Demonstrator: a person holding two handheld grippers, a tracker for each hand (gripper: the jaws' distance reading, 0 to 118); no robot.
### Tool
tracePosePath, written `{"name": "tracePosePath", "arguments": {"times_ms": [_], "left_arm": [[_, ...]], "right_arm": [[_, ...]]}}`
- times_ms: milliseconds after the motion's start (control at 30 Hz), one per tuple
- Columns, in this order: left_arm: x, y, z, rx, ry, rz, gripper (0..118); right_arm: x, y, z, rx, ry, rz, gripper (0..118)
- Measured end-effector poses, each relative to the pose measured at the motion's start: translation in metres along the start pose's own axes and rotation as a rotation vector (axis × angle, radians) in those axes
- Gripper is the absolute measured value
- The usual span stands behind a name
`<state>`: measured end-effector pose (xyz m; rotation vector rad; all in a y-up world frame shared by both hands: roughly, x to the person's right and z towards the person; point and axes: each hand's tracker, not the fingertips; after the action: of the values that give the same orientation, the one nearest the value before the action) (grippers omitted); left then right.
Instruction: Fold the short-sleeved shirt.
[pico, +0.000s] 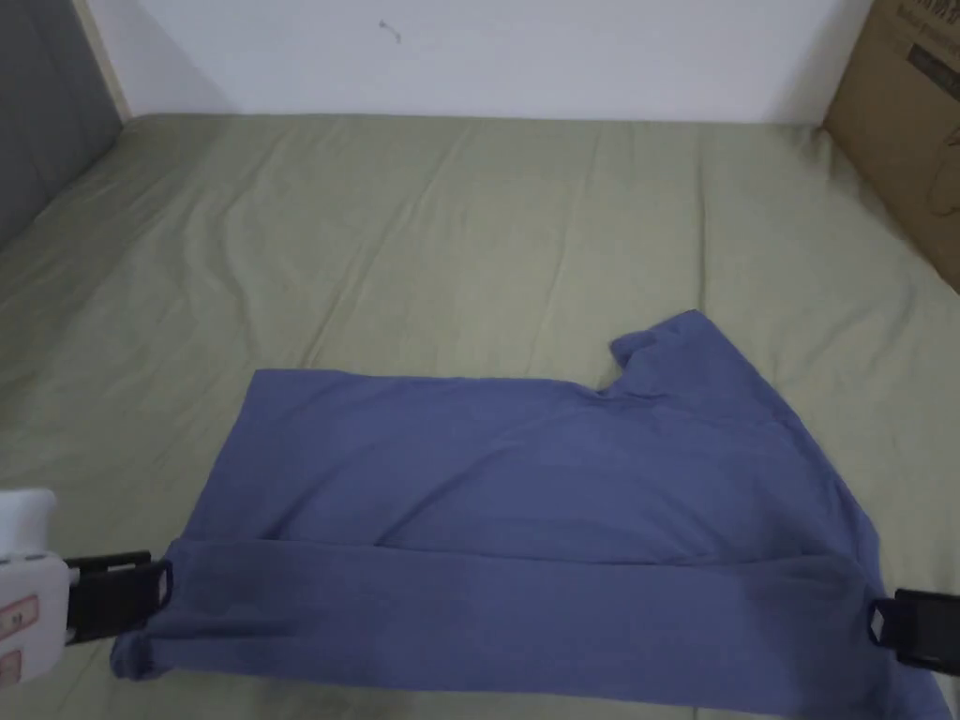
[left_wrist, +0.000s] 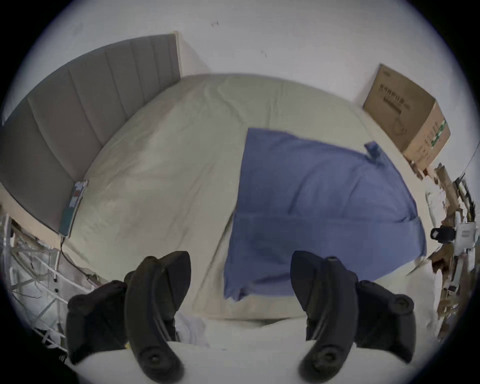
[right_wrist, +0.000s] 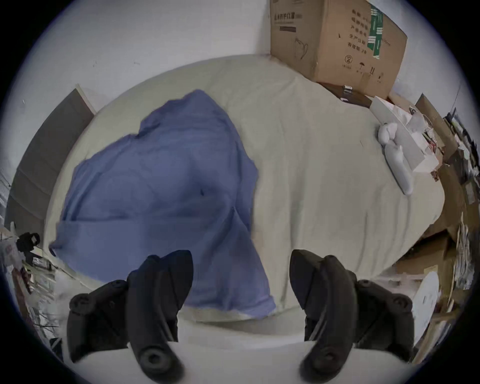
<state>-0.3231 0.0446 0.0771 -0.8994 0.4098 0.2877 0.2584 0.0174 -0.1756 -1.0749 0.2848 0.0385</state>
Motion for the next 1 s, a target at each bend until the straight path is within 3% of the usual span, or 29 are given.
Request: {"name": "tracePosePath", "arguments": {"times_ms": [33, 67, 133, 167, 400, 533, 567, 633, 667, 900, 967, 1000], "left_arm": [[0.004, 0.007, -0.002, 0.007, -0.007, -0.007, 81], [0.004, 0.012, -0.008, 0.011, -0.010, -0.003, 66], [0.011, 0.020, -0.020, 0.018, -0.029, 0.002, 11], [0.016, 0.023, -0.030, 0.016, -0.033, 0.002, 0], [0.034, 0.034, -0.092, -0.108, -0.053, -0.014, 0], [0.042, 0.055, -0.104, -0.100, -0.052, -0.024, 0], [0.044, 0.062, -0.109, -0.099, -0.051, -0.026, 0], [0.048, 0.075, -0.118, -0.097, -0.048, -0.041, 0], [0.049, 0.082, -0.124, -0.101, -0.045, -0.047, 0], [0.053, 0.105, -0.166, -0.144, -0.050, -0.046, 0], [0.051, 0.106, -0.171, -0.150, -0.043, -0.047, 0], [0.051, 0.107, -0.173, -0.153, -0.042, -0.046, 0]], "right_arm": [[-0.003, 0.007, 0.001, 0.018, 0.024, -0.005, 72], [-0.008, 0.014, 0.002, 0.042, 0.045, 0.001, 53], [-0.018, 0.025, 0.000, 0.066, 0.050, 0.022, 8], [-0.025, 0.030, -0.005, 0.071, 0.041, 0.032, 1], [-0.046, 0.067, -0.057, 0.051, 0.001, 0.115, 0], [-0.040, 0.118, -0.085, 0.068, 0.047, 0.046, 0], [-0.041, 0.133, -0.092, 0.092, 0.034, 0.041, 22], [-0.043, 0.162, -0.110, 0.090, 0.017, 0.067, 90], [-0.042, 0.176, -0.122, 0.092, 0.019, 0.081, 99], [-0.041, 0.223, -0.205, -0.042, -0.014, 0.076, 97], [-0.040, 0.221, -0.217, -0.086, 0.001, 0.091, 82], [-0.040, 0.220, -0.217, -0.078, -0.026, 0.106, 81]]}}
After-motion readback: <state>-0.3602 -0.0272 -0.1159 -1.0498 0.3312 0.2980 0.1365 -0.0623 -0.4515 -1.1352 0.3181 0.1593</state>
